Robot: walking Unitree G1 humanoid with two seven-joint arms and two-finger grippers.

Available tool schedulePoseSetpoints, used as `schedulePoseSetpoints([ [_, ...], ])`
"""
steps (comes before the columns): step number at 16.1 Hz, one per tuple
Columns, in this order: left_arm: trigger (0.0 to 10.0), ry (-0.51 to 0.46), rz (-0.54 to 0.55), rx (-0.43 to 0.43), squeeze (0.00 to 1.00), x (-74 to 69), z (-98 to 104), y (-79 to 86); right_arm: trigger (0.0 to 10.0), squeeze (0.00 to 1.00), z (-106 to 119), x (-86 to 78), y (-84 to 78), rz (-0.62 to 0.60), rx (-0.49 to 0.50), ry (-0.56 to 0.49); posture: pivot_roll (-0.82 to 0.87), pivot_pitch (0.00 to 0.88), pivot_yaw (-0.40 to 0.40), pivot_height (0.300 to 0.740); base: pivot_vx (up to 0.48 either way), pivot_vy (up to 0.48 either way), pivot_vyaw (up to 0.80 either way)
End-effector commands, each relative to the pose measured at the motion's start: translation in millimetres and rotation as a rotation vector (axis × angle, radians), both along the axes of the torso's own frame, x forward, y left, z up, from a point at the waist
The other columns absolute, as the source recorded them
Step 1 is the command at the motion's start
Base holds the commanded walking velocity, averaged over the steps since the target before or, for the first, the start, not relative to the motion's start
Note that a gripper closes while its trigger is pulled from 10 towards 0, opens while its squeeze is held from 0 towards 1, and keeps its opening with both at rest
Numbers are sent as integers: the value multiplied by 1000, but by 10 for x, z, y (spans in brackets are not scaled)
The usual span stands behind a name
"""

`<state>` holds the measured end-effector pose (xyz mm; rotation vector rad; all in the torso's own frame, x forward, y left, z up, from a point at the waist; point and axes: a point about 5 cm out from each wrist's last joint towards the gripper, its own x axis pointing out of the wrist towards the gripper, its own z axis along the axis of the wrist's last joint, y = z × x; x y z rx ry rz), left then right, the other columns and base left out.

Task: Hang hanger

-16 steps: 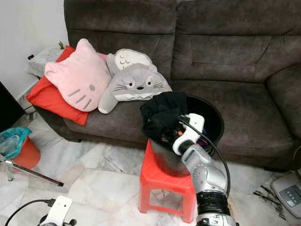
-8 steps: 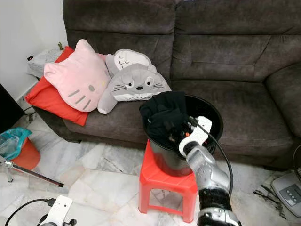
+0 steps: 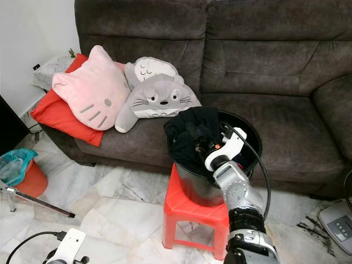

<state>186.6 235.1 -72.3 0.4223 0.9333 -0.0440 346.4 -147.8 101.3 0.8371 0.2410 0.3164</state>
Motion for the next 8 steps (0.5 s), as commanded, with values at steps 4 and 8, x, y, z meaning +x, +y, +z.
schedulePoseSetpoints([
  [4,10000,3,-13,18,0,2,15,52,10000,0,36,70,168,16,96,52,-157,0,93,732,0,0,0],
  [8,10000,4,-21,21,0,3,15,52,10000,0,79,76,280,68,74,42,-157,0,94,732,0,0,0],
])
